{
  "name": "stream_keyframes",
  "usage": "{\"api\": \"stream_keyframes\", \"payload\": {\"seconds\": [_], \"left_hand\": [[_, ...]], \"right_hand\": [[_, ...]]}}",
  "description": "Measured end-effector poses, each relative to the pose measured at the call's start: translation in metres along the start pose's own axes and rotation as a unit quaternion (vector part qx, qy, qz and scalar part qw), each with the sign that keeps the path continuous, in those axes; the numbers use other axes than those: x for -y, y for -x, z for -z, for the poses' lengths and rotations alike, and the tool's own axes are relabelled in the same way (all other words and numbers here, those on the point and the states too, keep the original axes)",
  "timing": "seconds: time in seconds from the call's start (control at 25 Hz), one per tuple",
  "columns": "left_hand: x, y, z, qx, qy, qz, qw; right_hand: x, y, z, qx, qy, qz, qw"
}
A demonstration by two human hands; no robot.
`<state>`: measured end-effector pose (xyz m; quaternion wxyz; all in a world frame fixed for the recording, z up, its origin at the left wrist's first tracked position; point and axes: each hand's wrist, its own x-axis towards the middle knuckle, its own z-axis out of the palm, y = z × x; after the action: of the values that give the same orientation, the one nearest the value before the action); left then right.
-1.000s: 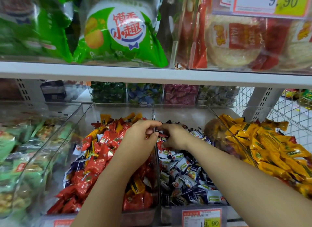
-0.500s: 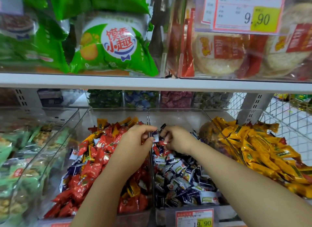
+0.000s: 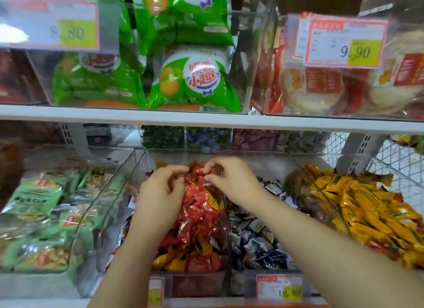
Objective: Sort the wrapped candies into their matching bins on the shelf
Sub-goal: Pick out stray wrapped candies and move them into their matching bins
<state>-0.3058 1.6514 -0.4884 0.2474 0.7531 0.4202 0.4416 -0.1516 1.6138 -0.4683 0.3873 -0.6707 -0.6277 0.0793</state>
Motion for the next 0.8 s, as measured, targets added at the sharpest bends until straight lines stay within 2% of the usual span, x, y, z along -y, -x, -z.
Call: {"api": "stream_keyframes", "payload": {"seconds": [0.16, 0.32, 0.4, 0.48, 0.64, 0.72, 0.8], "left_hand": [[0.005, 0.000, 0.003, 0.017, -0.001, 0.005, 1.000], [-0.002, 0.001, -0.003, 0.050, 0.021, 0.004, 0.999], [-0.007, 0.002, -0.011, 0.079, 0.014, -0.013, 0.997], [-0.011, 0.000, -0.019, 0.105, 0.006, -0.031, 0.994], [-0.013, -0.003, -0.031, 0.145, -0.024, -0.039, 0.988], [-0.012, -0.005, -0.032, 0.146, -0.030, -0.040, 0.988], [-0.010, -0.006, -0.032, 0.144, -0.034, -0.042, 0.988]], "right_hand": [[-0.013, 0.004, 0.012, -0.005, 0.002, -0.010, 1.000], [-0.052, 0.007, 0.030, -0.033, 0.005, -0.063, 0.997], [-0.072, 0.008, 0.027, 0.011, -0.011, -0.108, 0.994], [-0.086, 0.008, 0.017, 0.092, -0.014, -0.125, 0.988], [-0.103, -0.004, -0.009, 0.224, 0.086, -0.127, 0.963], [-0.109, -0.011, -0.017, 0.243, 0.110, -0.134, 0.954], [-0.110, -0.014, -0.022, 0.230, 0.117, -0.140, 0.956]]}}
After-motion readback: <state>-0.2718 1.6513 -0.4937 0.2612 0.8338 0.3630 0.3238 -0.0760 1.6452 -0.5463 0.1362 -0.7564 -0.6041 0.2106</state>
